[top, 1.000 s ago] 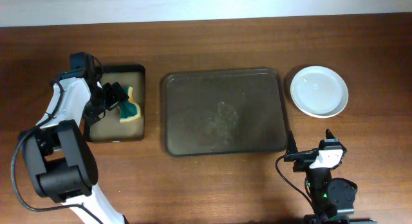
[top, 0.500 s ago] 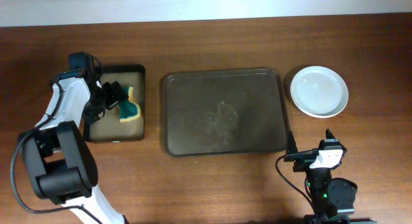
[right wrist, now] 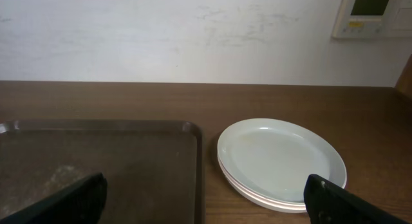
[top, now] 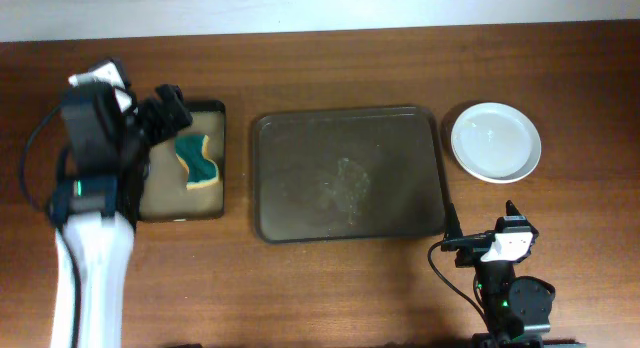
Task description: Clean dirty plates on tray and stack at the side
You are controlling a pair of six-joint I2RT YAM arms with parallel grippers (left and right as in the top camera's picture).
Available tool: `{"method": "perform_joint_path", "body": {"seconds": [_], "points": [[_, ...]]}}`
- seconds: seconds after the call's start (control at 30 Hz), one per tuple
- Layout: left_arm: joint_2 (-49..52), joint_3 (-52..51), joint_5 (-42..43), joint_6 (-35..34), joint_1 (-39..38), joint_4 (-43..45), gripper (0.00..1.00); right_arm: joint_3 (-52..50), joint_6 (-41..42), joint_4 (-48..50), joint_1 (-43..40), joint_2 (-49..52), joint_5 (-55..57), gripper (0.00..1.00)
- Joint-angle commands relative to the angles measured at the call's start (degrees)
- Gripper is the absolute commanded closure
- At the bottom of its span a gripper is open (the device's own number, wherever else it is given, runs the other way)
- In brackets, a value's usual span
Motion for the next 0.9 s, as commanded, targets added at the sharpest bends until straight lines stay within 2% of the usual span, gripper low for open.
{"method": "perform_joint_path", "body": {"seconds": [0.0, 0.07, 0.3, 0.43, 0.67, 0.87], "points": [[-15.0, -9.9, -0.2, 10.7, -0.7, 5.0, 0.01, -0.5, -0.4, -0.2, -0.4, -0.5, 0.7, 0.01], [-25.4, -16.6, -0.2, 16.5, -0.6, 6.3, 0.01, -0.5, -0.4, -0.2, -0.4, -0.5, 0.7, 0.02], [-33.4, -25.7, 0.8, 17.0, -0.7, 7.5, 0.01, -0.5, -0.4, -0.2, -0.4, -0.5, 0.7, 0.02], [-40.3, -35.3, 4.4, 17.0, -0.8, 15.5, 0.01, -0.5, -0.4, -0.2, -0.4, -0.5, 0.7, 0.02], [-53.8, -53.8, 4.3, 17.0, -0.8, 29.5, 0.01, -0.5, -0.4, -0.2, -0.4, -0.5, 0.7, 0.02], [-59.3, -65.5, 4.3, 17.0, -0.8, 39.0, 0.00, -0.5, -0.4, -0.2, -0.4, -0.5, 0.7, 0.01]]}}
